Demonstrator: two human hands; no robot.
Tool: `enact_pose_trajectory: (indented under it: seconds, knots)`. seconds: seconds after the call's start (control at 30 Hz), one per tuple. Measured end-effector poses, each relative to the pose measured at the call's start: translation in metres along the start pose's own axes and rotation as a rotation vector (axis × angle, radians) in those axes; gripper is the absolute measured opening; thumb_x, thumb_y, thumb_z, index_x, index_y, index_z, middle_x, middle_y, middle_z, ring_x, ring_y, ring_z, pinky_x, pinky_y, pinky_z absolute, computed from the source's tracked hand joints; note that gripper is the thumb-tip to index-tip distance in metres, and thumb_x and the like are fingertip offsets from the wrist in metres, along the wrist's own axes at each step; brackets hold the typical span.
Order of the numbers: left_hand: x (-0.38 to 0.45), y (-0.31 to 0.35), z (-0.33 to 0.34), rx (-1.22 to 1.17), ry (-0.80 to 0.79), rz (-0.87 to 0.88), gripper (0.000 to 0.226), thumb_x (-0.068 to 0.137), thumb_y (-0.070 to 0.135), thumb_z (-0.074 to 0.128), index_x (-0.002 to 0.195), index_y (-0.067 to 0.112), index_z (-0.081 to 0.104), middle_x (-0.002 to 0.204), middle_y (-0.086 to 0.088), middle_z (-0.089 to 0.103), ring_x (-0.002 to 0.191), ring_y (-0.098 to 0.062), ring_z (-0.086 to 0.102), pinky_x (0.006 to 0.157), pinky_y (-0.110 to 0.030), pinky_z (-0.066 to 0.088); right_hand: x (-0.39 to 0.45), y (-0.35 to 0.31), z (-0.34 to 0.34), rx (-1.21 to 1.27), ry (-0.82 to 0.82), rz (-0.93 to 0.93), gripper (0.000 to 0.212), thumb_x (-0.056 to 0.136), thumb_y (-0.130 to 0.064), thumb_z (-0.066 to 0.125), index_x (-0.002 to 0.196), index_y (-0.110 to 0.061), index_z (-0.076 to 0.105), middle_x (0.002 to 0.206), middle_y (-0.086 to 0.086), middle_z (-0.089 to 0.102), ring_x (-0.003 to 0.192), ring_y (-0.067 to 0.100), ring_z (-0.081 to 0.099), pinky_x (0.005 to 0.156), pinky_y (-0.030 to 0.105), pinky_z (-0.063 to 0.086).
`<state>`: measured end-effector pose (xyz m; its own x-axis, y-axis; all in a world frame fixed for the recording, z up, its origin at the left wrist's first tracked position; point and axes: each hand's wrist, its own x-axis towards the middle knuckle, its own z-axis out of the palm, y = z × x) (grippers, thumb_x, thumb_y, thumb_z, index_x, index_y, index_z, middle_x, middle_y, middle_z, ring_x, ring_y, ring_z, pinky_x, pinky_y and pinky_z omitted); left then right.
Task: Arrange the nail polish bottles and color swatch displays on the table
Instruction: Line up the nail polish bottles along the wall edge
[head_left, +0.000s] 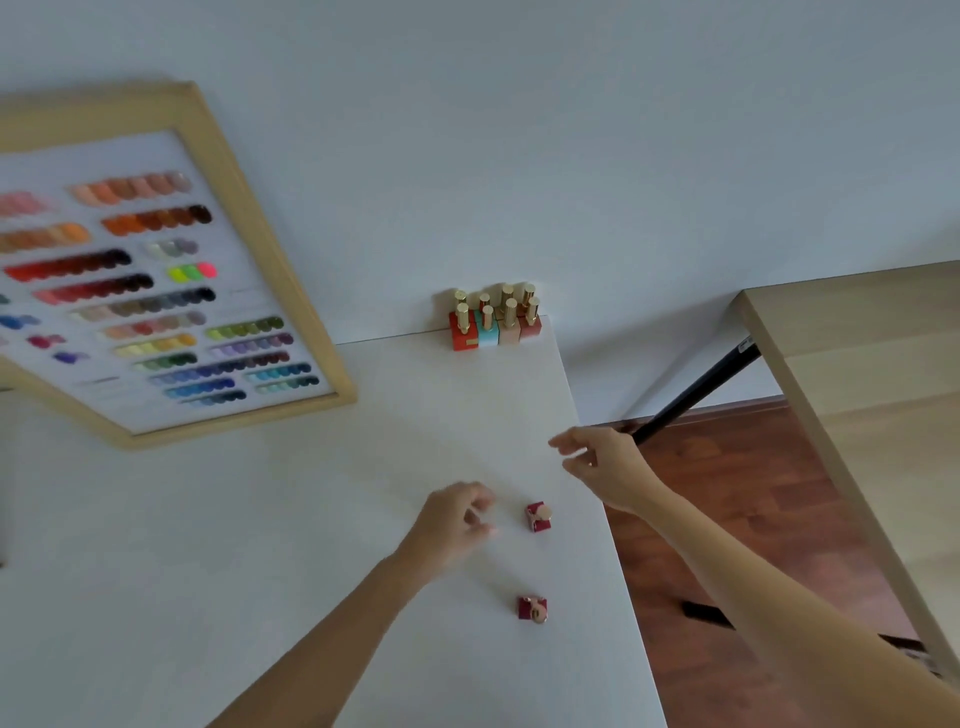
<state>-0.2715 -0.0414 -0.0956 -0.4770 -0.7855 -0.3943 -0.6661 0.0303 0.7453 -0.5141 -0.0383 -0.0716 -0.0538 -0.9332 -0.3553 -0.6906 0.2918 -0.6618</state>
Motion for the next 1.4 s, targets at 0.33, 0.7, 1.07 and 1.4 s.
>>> enact_pose_trajectory:
  seconds: [0.33, 0.7, 1.07, 1.4]
  knots:
    - [-0.082, 0.039, 0.046, 0.143, 0.007, 0.145, 0.042, 0.068, 0.038, 0.079, 0.103, 0.022, 0.062, 0.100, 0.005, 0.059, 0.078, -0.006, 0.053, 0.072, -0.017, 0.045, -0.054, -0.024, 0.019, -0.037, -0.159, -0.122, 0.037, 0.076, -0.021, 0.078, 0.108, -0.036, 0.065, 0.105, -0.005, 0.057, 0.083, 0.006, 0.061, 0.075, 0.015, 0.049]
    - [-0.100, 0.048, 0.043, 0.273, 0.161, 0.051, 0.012, 0.087, 0.018, 0.055, 0.084, 0.006, 0.058, 0.092, -0.006, 0.068, 0.081, -0.020, 0.061, 0.069, -0.026, 0.045, -0.062, -0.037, 0.032, -0.195, 0.044, -0.127, 0.018, 0.085, -0.014, 0.065, 0.102, -0.010, 0.071, 0.095, 0.011, 0.065, 0.074, 0.014, 0.053, 0.065, 0.013, 0.037]
    - [-0.064, 0.030, -0.062, 0.460, 0.287, 0.088, 0.018, 0.093, 0.005, 0.048, 0.104, 0.010, 0.060, 0.098, -0.012, 0.060, 0.087, -0.028, 0.062, 0.077, -0.035, 0.052, -0.039, -0.066, 0.016, -0.059, 0.171, -0.118, 0.017, 0.081, -0.001, 0.069, 0.095, -0.008, 0.065, 0.081, 0.002, 0.066, 0.072, 0.014, 0.061, 0.059, 0.009, 0.043]
    - [0.047, 0.039, -0.143, 0.538, 0.392, 0.119, 0.029, 0.085, -0.008, 0.051, 0.109, 0.007, 0.059, 0.099, -0.015, 0.056, 0.084, -0.030, 0.063, 0.068, -0.028, 0.048, 0.029, -0.114, 0.010, -0.025, 0.226, -0.149, 0.016, 0.081, -0.004, 0.070, 0.096, -0.011, 0.067, 0.085, -0.004, 0.064, 0.078, 0.009, 0.061, 0.058, 0.003, 0.042]
